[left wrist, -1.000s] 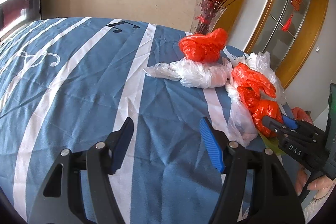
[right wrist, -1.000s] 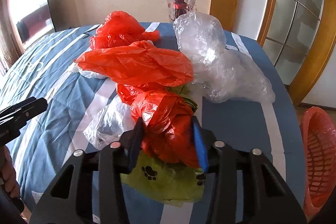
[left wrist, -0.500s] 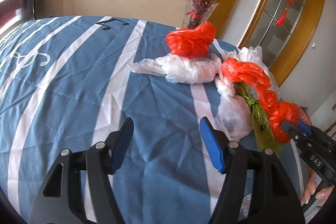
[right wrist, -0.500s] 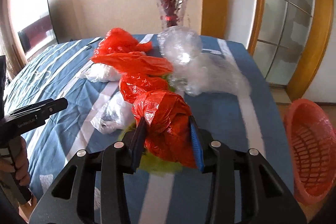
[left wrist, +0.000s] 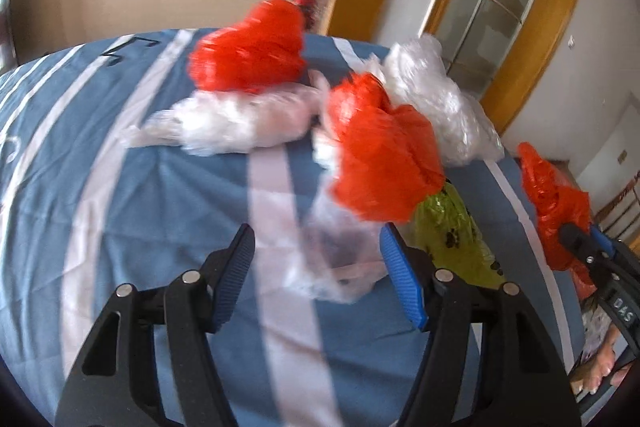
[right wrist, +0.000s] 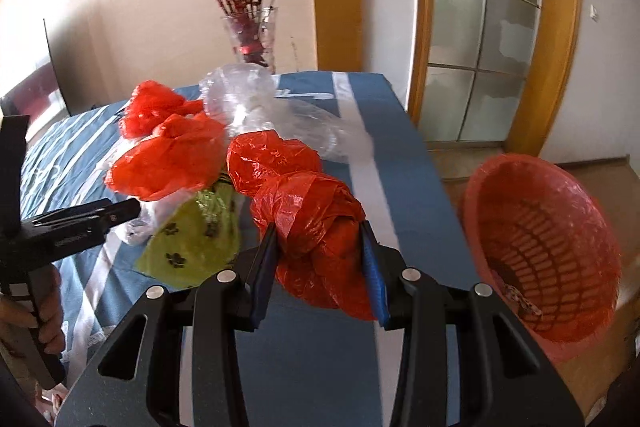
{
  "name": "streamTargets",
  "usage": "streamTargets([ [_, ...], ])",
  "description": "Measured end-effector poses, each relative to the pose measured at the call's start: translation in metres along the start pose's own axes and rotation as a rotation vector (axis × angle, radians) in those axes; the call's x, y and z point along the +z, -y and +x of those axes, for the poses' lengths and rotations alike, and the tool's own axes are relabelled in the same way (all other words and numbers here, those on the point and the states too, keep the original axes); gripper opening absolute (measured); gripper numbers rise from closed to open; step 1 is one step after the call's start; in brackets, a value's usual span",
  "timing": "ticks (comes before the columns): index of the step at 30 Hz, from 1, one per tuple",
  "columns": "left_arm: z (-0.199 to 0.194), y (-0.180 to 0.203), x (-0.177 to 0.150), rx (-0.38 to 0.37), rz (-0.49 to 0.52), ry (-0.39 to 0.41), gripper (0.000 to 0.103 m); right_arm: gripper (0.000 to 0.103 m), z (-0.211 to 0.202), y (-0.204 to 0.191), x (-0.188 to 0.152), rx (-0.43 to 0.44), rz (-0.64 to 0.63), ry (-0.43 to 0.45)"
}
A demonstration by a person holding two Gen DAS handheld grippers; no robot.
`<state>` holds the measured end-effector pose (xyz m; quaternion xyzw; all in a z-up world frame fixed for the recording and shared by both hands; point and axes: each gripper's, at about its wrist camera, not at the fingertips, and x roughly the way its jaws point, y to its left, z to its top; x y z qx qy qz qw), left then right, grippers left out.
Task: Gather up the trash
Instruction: 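Close the right tool on the red bag beside the yellow-green bag, then carry the red bag with the right tool toward the wastebasket while the left tool closes empty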
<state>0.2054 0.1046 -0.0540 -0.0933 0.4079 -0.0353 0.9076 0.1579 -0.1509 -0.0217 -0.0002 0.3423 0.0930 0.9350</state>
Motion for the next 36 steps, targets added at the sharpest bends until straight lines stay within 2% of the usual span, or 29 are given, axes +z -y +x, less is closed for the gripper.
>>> streamTargets([
  [6,0.016,0.011,0.004,-0.009,-0.004,-0.026,0.056,0.040,0.000,0.014,-0.005,-0.012,0.024,-0.010],
  [9,0.020,0.013,0.007,-0.022,-0.020,-0.034,0.040,0.041,0.001,0.018,-0.006,-0.012,0.036,-0.016],
  [11,0.022,0.016,0.007,-0.008,-0.005,-0.035,0.019,0.041,0.001,0.019,-0.007,-0.009,0.043,-0.019],
  [13,0.022,0.018,0.005,-0.010,0.008,-0.039,0.009,0.041,0.001,0.019,-0.008,-0.008,0.047,-0.019],
  [15,0.019,0.017,0.004,-0.006,0.015,-0.029,0.005,0.041,0.000,0.020,-0.008,-0.009,0.047,-0.017],
  [26,-0.046,0.002,0.010,0.033,0.049,0.110,0.004,0.041,-0.020,0.009,-0.006,0.017,0.037,0.024],
  [32,-0.084,0.001,0.012,0.009,0.044,0.170,0.004,0.041,-0.039,0.003,-0.005,0.030,0.027,0.061],
  [36,-0.106,0.015,0.013,-0.014,0.062,0.213,0.004,0.041,-0.053,0.004,-0.005,0.031,0.030,0.089],
])
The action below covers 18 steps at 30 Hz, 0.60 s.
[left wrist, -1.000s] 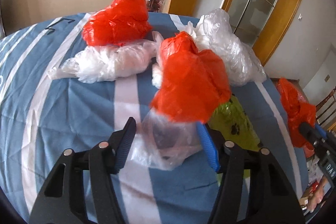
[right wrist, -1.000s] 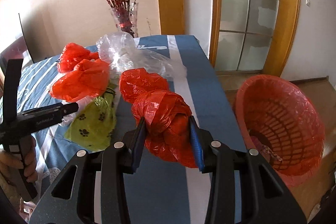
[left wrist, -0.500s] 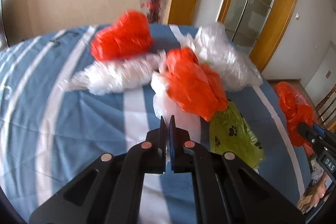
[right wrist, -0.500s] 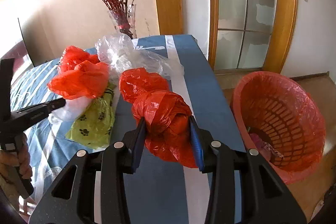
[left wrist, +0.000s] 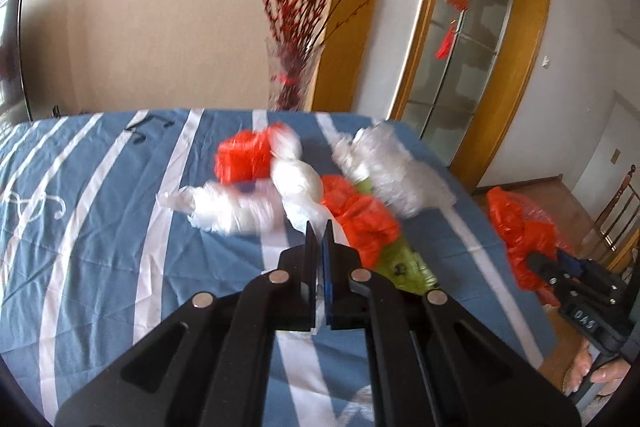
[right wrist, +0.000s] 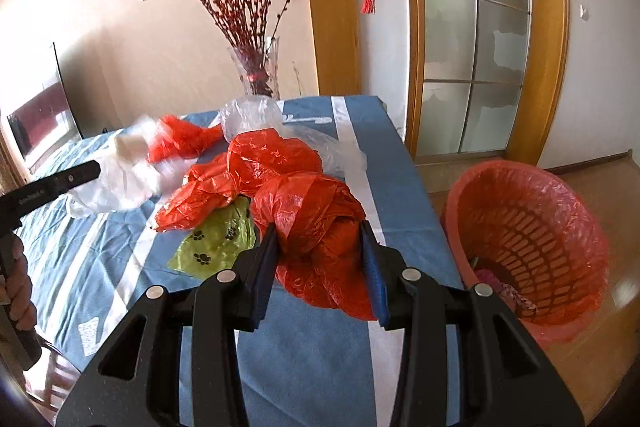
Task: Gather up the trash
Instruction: 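Carry the red bag with the right tool toward the wastebasket while the left tool closes empty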
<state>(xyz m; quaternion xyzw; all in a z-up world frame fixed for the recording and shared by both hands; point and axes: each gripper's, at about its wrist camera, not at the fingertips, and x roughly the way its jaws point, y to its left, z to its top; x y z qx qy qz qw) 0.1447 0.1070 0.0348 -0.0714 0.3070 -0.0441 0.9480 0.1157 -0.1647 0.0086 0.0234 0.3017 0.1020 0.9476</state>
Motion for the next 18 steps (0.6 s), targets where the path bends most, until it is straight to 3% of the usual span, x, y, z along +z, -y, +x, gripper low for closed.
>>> streamTargets([
  [7,-0.024,0.039,0.009,-0.075,0.037,0.043,0.004,0.041,-0.026,0.017,0.000,-0.018,0.024,0.046],
  [18,-0.017,0.129,0.007,-0.204,0.145,0.030,0.004,0.041,-0.058,0.072,-0.008,-0.093,0.111,0.104],
])
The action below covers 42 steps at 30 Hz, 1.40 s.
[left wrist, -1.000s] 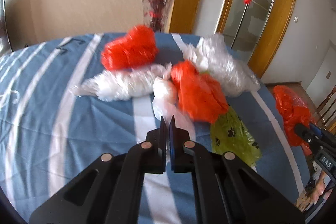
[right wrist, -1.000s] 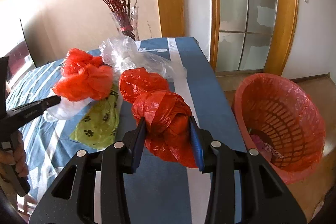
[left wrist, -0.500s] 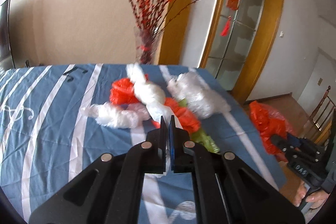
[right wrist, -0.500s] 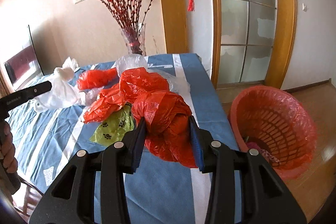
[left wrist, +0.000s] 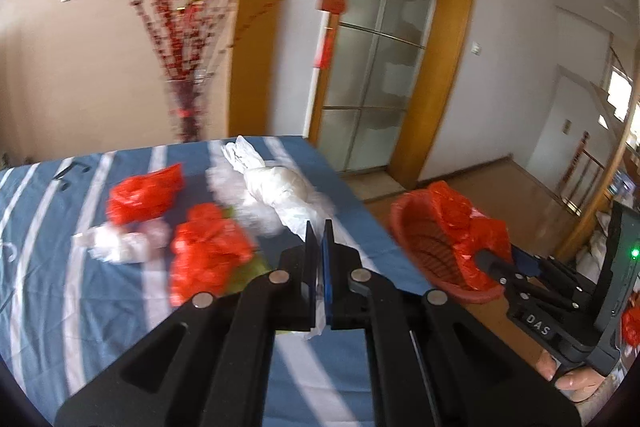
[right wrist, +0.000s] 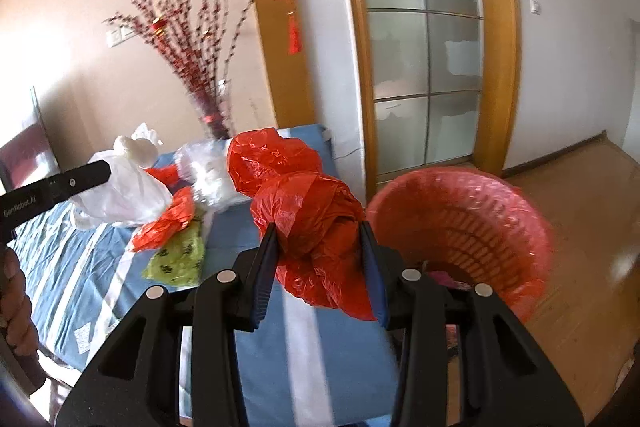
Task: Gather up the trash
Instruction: 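Carry the red bag with the right tool toward the wastebasket while the left tool closes empty, then open the right tool over the red wastebasket to drop the red bag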
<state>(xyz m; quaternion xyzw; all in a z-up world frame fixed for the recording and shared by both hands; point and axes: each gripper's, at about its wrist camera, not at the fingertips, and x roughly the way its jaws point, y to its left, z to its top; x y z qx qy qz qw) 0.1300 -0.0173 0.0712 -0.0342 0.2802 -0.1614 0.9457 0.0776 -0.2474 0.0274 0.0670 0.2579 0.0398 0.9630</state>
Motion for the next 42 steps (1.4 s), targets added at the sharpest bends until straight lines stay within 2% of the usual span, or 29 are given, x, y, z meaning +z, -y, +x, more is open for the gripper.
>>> streamTargets([
  [13,0.068,0.106,-0.006,-0.163,0.105,-0.085,0.004,0.041,-0.008,0.081,0.004,-0.107,0.137,0.044],
  [20,0.103,0.142,-0.011,-0.213,0.139,-0.132,0.004,0.041,-0.003,0.117,0.004,-0.142,0.201,0.054],
  [29,0.142,0.168,-0.016,-0.248,0.164,-0.188,0.004,0.041,0.016,0.142,0.005,-0.155,0.247,0.040],
  [38,0.171,0.175,-0.018,-0.262,0.167,-0.230,0.005,0.042,0.037,0.156,0.009,-0.158,0.287,0.024],
  [40,0.175,0.176,-0.020,-0.261,0.166,-0.238,0.006,0.044,0.040,0.159,0.011,-0.152,0.302,0.024],
  [42,0.179,0.174,-0.023,-0.251,0.163,-0.244,0.008,0.050,0.044,0.163,0.012,-0.148,0.322,0.025],
])
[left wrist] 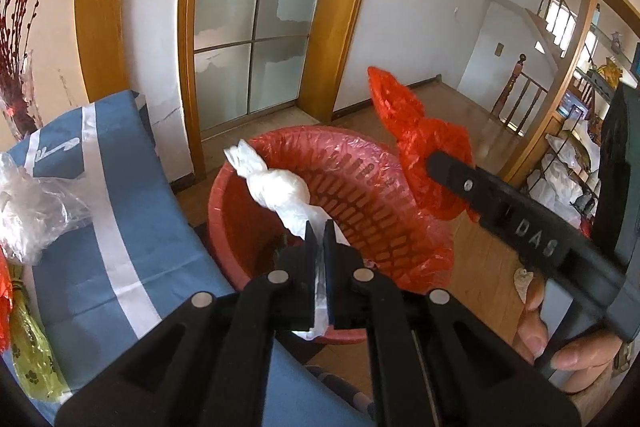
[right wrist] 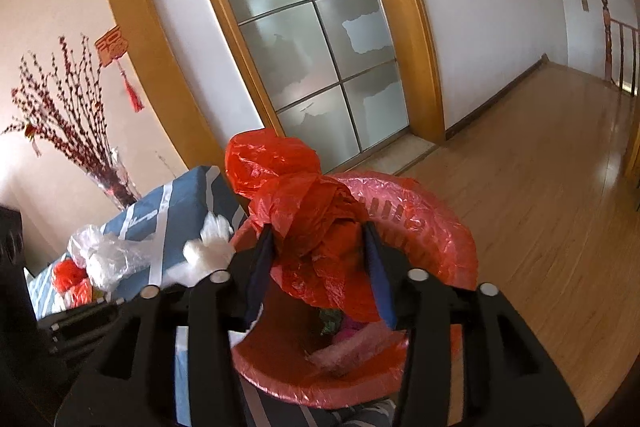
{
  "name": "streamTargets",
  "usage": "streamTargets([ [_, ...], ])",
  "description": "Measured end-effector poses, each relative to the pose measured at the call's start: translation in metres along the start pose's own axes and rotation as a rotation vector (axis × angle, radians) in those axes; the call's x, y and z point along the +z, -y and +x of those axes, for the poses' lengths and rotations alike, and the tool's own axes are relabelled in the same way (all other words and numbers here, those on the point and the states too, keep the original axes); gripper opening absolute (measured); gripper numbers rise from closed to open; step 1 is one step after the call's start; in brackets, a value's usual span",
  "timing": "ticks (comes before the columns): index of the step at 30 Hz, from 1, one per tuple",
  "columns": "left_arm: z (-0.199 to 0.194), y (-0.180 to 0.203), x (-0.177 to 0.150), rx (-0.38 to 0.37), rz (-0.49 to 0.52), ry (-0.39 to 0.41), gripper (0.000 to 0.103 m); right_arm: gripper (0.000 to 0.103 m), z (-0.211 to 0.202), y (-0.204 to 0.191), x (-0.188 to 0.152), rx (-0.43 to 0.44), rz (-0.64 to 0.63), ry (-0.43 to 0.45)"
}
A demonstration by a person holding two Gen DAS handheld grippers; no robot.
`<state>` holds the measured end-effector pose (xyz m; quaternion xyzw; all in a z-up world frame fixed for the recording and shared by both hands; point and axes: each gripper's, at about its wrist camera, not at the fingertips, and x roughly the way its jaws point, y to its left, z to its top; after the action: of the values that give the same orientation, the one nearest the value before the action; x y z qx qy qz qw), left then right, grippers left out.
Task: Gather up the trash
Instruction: 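Open the right tool over the red wastebasket to drop the red bag, then move both tools back over the table toward the remaining bags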
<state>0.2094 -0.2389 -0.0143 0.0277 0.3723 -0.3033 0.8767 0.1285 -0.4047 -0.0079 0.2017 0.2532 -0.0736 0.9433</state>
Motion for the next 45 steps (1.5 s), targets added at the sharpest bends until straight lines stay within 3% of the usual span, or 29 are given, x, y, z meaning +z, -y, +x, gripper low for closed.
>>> streamTargets([
  [4,0.005,-0.008,-0.004,0.022,-0.018,-0.013,0.034,0.065,0.007,0.006,0.001,-0.006,0.037,-0.006],
  [16,-0.017,-0.037,-0.026,0.119,-0.037,-0.016,0.058,0.077,-0.005,0.015,-0.024,-0.110,0.020,-0.027],
  [23,-0.044,-0.064,-0.048,0.191,-0.048,-0.020,0.061,0.079,-0.007,0.013,-0.029,-0.122,0.008,-0.039],
  [33,-0.091,-0.108,-0.070,0.281,-0.084,0.017,0.061,0.079,-0.007,-0.025,-0.040,-0.058,-0.059,-0.068],
  [45,-0.155,-0.214,-0.093,0.481,-0.238,0.051,0.061,0.079,0.004,-0.079,-0.052,0.002,-0.150,-0.105],
])
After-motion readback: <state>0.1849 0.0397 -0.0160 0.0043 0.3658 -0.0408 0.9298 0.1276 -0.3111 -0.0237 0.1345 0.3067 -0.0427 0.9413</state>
